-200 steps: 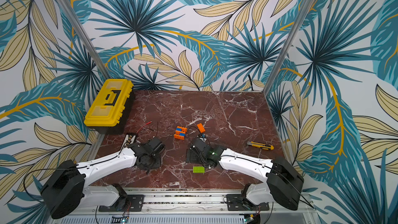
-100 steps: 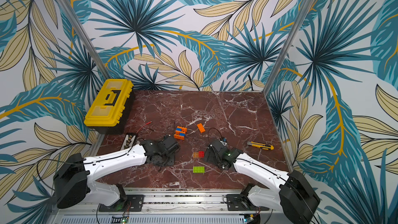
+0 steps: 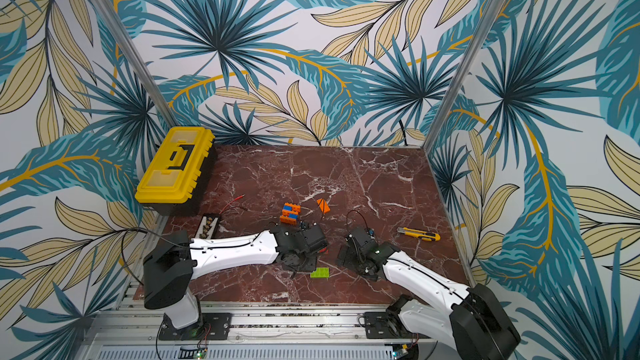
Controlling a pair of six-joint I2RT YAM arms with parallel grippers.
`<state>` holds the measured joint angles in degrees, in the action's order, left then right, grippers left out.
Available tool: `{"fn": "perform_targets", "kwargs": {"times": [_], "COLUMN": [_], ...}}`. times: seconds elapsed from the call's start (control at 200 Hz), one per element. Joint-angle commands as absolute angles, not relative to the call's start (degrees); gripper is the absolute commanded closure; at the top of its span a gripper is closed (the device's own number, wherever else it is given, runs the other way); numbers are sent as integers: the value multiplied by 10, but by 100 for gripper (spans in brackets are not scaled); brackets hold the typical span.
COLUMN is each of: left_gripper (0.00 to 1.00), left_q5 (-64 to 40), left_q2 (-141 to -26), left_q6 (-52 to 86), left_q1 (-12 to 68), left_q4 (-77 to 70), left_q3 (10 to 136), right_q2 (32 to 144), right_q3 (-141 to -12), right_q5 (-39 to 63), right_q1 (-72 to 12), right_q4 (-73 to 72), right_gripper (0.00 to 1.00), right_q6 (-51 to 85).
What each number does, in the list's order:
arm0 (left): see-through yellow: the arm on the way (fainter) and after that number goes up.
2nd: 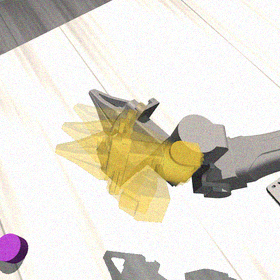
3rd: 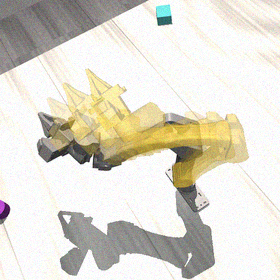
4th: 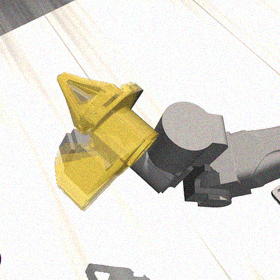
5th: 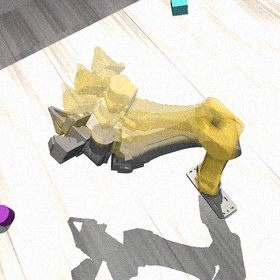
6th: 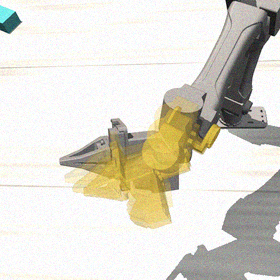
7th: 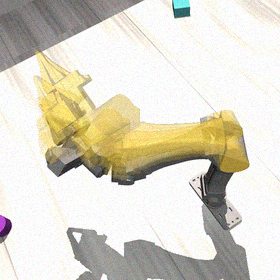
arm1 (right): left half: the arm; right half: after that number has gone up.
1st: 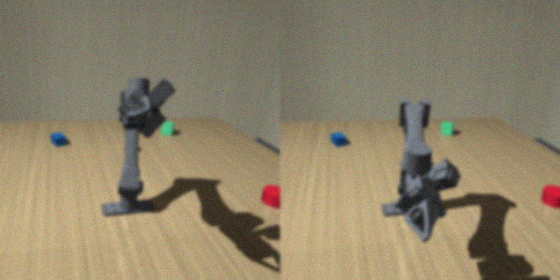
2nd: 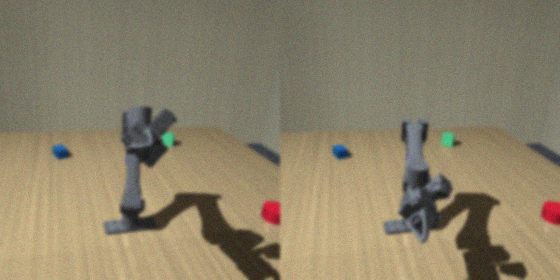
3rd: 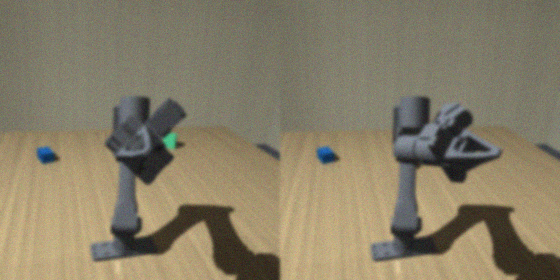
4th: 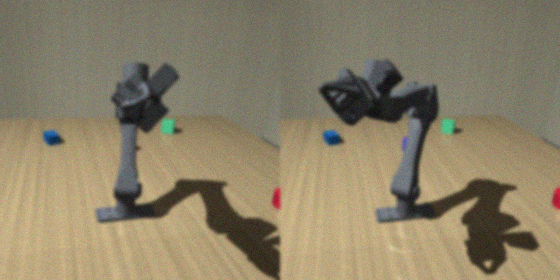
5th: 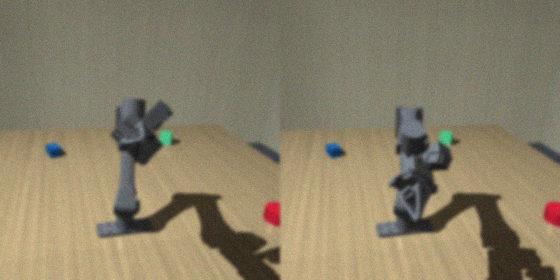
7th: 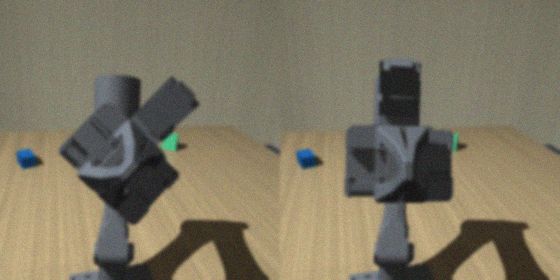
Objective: Assemble the number 5 with lego
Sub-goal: Assemble the lego brick with the lego brick.
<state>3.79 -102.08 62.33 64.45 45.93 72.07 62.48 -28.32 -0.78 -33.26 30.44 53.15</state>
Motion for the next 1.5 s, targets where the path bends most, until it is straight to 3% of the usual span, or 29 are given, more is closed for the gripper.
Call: {"fn": "perform_targets", "kwargs": {"times": [0.0,1.272,1.492], "left_gripper": [76,75,75], "left_q5": [42,40,3], "left_q2": [-1039,-1095,-1124], "left_q6": [644,694,694], "left_q1": [654,669,670], "left_q4": [473,500,503], "left_q3": [760,803,811], "right_q2": [612,574,577], "right_q3": [-266,-247,-249], "right_q5": [7,28,30], "right_q1": [-319,-305,-304], "right_q4": [324,311,309], "right_gripper": [1,1,1], "right_q6": [513,513,509]}}
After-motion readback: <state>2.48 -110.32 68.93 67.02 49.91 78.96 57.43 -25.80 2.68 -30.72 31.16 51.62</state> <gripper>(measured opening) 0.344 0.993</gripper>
